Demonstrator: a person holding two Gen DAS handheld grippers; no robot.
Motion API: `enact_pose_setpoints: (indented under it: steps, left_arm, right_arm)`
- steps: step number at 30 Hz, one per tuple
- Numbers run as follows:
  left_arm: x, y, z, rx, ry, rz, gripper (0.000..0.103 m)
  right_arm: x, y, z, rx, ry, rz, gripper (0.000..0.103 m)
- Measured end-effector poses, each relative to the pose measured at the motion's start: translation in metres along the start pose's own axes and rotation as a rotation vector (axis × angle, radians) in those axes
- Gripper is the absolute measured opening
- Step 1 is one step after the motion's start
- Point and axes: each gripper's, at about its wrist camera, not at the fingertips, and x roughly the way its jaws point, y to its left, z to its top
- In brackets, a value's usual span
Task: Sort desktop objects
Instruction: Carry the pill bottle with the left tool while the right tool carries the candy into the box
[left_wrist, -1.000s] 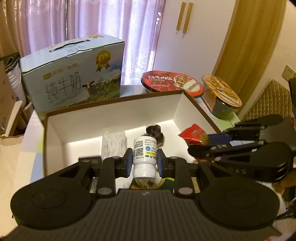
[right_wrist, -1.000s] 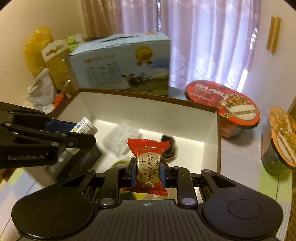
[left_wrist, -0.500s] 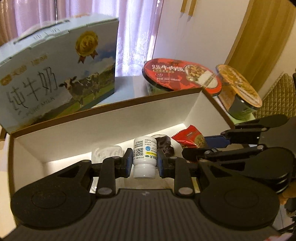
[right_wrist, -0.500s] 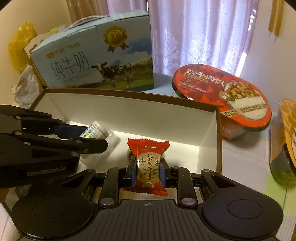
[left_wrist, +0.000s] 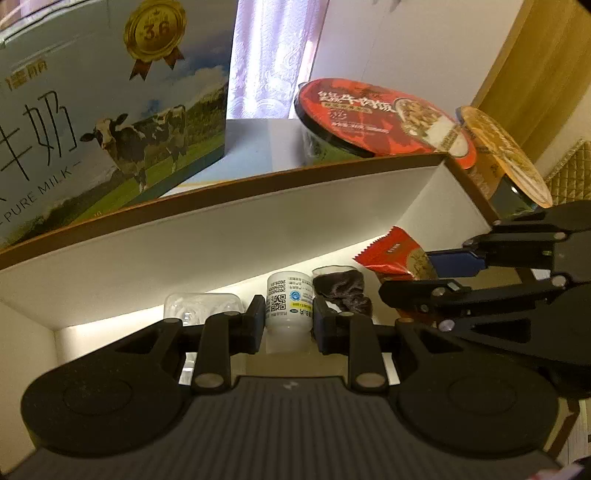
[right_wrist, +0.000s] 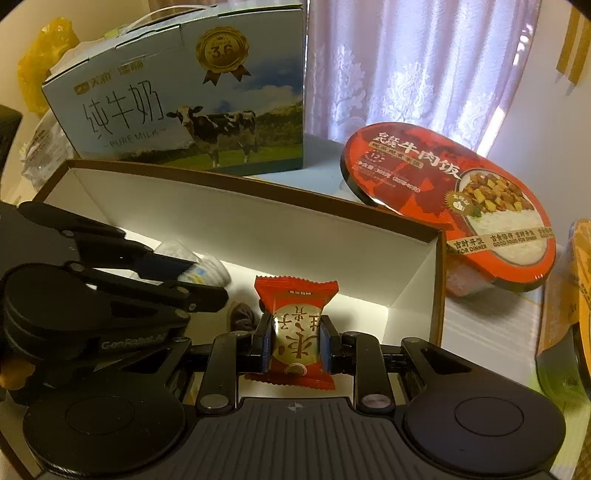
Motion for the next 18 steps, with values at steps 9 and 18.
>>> enact_pose_setpoints:
  steps: [9, 18]
  left_arm:
    - [0.006, 0.004, 0.004, -0.004, -0.001, 0.022, 0.023]
    - [-0.005, 0.014, 0.001, -0.017, -0.005, 0.054, 0.031]
  right_arm:
    - [0.005, 0.002, -0.001, -0.017, 0.007, 0.000, 0.022]
    - [0.007, 0.005, -0.009, -0.047, 0.022, 0.005, 0.022]
